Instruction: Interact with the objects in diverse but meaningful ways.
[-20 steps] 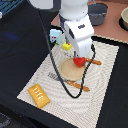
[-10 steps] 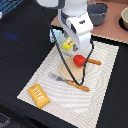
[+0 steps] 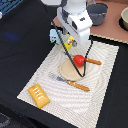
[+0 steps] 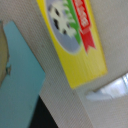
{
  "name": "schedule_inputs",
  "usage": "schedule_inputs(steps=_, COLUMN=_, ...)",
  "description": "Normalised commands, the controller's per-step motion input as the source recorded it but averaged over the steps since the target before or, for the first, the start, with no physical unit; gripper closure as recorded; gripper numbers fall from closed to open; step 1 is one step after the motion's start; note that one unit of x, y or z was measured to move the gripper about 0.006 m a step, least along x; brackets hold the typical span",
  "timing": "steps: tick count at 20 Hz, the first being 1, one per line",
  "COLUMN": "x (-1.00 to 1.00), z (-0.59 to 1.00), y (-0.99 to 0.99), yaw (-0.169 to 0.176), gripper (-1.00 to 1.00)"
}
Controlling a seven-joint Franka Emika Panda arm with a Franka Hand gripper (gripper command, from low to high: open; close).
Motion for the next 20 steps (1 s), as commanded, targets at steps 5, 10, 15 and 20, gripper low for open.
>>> schedule_inputs(steps=5, x=-0.05, z=-0.24, y=0.18, yaw=0.024, gripper=-1.00)
schedule_inputs(steps=10, x=0.25, z=-0.22, y=-0.01, yaw=0.009, gripper=-1.00)
schedule_inputs(steps=15, x=0.05, z=-0.39, y=-0.01, yaw=0.001, gripper=-1.00)
schedule_inputs(steps=20, x=0.00, z=-0.54, y=0.00, yaw=0.006, gripper=1.00)
